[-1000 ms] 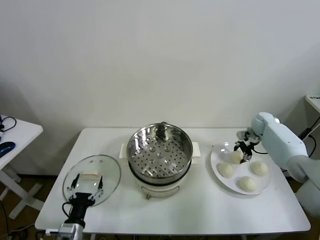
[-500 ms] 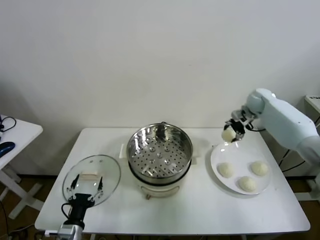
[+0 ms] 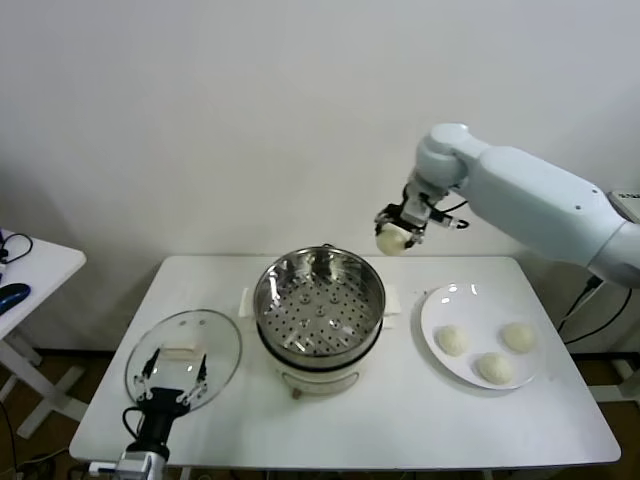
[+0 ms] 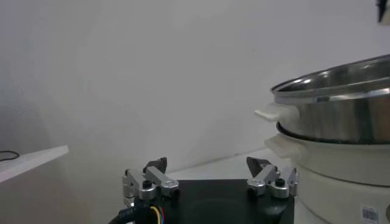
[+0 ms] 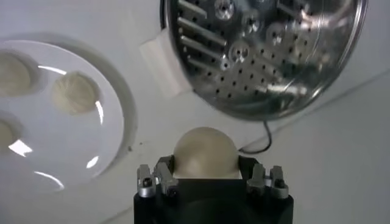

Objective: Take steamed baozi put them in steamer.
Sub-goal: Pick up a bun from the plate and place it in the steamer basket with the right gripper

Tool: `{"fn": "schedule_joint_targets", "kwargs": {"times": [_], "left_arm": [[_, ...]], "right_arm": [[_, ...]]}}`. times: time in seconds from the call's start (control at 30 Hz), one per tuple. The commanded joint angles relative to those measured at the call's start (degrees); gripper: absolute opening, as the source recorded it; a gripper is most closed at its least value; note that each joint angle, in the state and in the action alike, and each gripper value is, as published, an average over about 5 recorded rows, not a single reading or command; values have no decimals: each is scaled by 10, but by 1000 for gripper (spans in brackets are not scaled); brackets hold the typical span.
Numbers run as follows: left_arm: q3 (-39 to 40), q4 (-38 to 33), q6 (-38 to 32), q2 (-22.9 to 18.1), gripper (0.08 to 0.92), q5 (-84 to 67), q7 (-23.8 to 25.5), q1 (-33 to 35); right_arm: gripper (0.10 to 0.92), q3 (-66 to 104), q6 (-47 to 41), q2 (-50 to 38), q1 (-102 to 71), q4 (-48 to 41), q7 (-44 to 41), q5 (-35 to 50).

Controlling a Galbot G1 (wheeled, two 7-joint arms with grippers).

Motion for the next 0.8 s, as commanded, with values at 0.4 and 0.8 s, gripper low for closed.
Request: {"fn": "schedule_joint_targets", "kwargs": {"times": [0.4, 0.8], "left_arm": [[-2, -14, 3, 2, 823, 0, -1, 6], [-3, -13, -5, 2, 823, -16, 7, 10]], "right_arm": [[652, -17, 65, 189, -69, -40, 6, -116], [651, 5, 85, 203, -115, -107, 14, -178]]}}
